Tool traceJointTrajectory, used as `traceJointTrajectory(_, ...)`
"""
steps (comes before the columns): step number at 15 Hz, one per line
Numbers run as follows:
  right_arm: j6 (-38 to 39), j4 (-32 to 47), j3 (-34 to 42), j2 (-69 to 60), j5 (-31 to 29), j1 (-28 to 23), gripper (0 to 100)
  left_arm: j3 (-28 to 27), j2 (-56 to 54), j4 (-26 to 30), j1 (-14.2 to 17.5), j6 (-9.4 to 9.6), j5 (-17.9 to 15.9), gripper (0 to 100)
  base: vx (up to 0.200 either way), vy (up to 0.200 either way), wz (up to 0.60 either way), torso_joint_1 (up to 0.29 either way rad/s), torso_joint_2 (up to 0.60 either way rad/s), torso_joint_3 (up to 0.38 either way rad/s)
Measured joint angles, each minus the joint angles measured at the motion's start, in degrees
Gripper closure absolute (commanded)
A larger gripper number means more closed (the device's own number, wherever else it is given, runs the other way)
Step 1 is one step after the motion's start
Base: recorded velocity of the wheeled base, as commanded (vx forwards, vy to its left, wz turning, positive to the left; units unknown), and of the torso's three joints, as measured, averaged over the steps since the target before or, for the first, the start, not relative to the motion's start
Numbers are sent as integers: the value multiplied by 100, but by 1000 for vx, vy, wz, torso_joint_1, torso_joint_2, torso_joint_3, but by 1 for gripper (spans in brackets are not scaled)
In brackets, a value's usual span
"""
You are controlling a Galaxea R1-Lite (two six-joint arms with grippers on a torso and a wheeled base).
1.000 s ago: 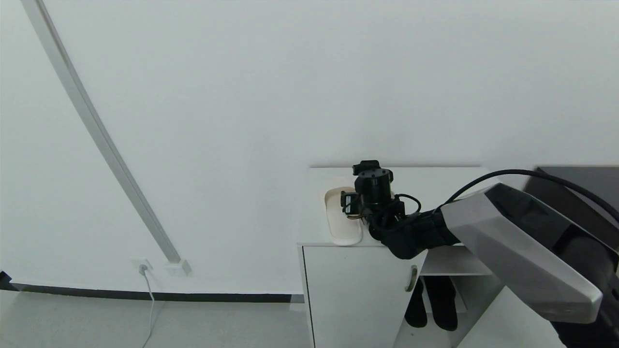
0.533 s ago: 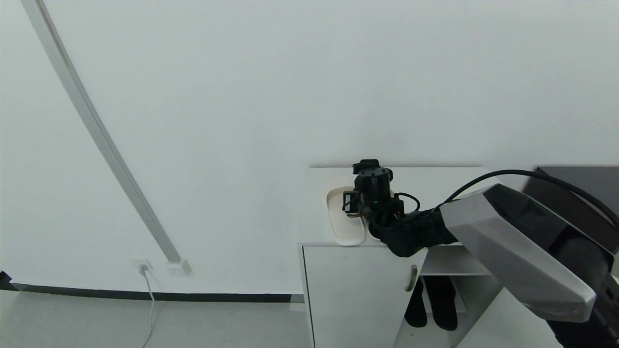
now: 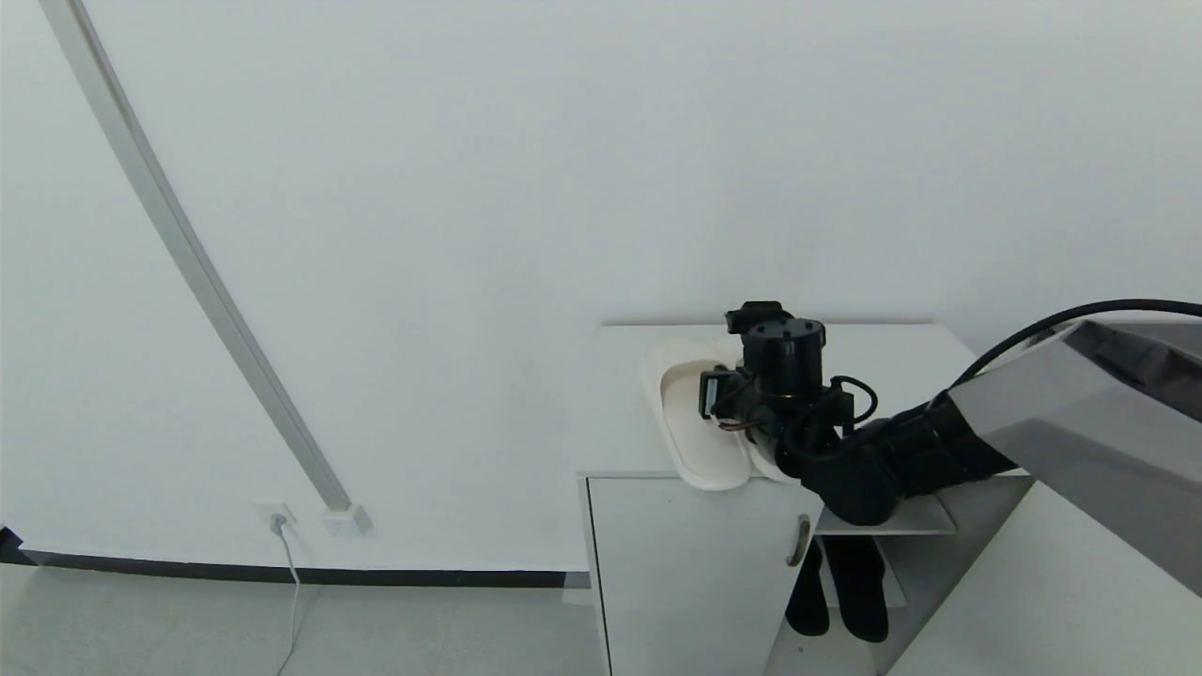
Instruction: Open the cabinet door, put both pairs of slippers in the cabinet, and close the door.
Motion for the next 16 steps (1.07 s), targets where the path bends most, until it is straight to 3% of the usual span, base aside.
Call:
traceJointTrajectory(4,-35,-738,1971,-995,178,163,100,0,0,0,0,-1,0,100,0,0,0,0,0,0)
traceJointTrajectory(7,-40,-835,2905,-1825,580,375,100,0,0,0,0,-1,2,100,0,0,0,0,0,0)
traceJointTrajectory(10,-38,-837,3394,-2392,1162,613,100,0,0,0,2,0,0,100,0,0,0,0,0,0)
traceJointTrajectory(16,-33,-824,3625,-2591,1172,720,100,0,0,0,0,7,-7,100,0,0,0,0,0,0)
